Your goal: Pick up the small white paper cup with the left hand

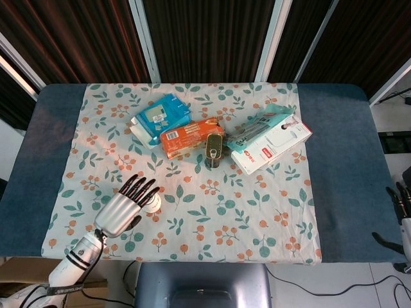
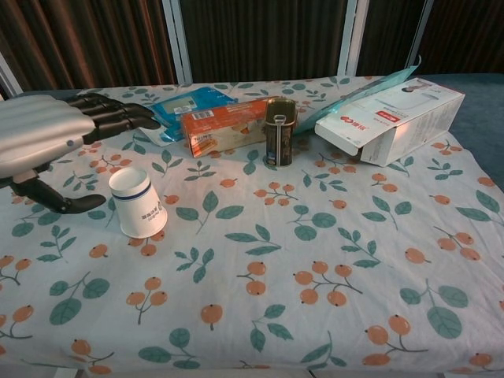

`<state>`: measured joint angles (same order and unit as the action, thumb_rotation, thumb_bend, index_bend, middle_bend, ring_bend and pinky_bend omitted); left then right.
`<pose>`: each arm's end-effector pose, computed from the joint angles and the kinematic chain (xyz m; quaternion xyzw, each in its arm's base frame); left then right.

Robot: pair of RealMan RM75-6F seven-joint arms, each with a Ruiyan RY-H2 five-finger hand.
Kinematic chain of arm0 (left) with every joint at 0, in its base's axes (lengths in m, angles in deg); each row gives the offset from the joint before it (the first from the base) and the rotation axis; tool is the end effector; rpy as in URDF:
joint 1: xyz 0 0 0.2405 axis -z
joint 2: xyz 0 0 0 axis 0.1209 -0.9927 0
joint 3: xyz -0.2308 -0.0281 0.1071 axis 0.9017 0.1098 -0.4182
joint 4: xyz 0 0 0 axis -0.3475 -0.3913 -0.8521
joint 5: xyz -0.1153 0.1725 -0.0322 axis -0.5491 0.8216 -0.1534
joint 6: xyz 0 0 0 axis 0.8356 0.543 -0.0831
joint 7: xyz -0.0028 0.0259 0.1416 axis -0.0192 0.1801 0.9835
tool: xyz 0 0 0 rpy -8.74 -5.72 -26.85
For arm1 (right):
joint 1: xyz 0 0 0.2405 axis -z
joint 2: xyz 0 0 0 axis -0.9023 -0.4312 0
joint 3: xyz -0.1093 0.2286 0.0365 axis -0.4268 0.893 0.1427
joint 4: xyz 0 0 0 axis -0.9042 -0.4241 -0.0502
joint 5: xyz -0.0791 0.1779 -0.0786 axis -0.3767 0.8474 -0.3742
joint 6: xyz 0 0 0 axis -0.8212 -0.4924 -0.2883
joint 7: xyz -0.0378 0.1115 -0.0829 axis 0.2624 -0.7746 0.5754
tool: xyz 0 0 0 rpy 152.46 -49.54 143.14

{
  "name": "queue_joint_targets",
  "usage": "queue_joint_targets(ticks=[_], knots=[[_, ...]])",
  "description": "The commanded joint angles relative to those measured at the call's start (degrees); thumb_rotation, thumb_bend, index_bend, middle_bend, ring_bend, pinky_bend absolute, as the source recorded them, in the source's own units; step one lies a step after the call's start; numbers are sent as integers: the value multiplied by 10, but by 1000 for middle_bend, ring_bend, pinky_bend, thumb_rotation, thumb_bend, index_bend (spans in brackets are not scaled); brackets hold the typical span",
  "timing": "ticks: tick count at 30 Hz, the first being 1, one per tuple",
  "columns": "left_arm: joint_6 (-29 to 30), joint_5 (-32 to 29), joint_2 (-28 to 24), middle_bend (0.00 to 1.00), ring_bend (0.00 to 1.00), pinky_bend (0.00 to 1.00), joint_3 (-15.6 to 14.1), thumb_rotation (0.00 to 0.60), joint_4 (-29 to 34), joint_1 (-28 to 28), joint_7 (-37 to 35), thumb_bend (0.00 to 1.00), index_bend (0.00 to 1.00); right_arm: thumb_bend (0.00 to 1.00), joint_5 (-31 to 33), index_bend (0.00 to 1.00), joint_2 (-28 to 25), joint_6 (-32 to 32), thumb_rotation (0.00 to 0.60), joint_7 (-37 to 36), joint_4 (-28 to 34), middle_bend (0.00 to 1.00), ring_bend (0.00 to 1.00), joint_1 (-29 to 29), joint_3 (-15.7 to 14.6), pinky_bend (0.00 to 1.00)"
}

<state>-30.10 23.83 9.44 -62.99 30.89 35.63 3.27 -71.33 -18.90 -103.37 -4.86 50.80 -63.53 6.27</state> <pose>-0.1601 0.2652 0.0419 -0.8155 -0.1920 -0.3480 0.4207 -0.3583 -0.1499 0.1994 0.5844 -0.3428 0.3419 0.6512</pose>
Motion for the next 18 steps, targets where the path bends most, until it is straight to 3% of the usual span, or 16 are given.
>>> queue_joint_targets(ticks=[1,5,12,18], knots=[[-44,-53,37,0,0,0,17,600,-32,37,69,316,0,111,4,0,-1,0,600,-4,-3,0,0,1,2,0],[-72,-125,58,0,0,0,27,600,-51,64,155,316,0,112,12,0,2,3,600,-1,-9,0,0,2,5,0],[-102,-274,50,0,0,0,13,600,-21,107,277,316,0,111,23,0,6,9,600,-11,-18,0,0,2,8,0],[-88,-316,54,0,0,0,2,600,-16,127,309,316,0,112,24,0,9,14,600,-11,-20,0,0,0,8,0]])
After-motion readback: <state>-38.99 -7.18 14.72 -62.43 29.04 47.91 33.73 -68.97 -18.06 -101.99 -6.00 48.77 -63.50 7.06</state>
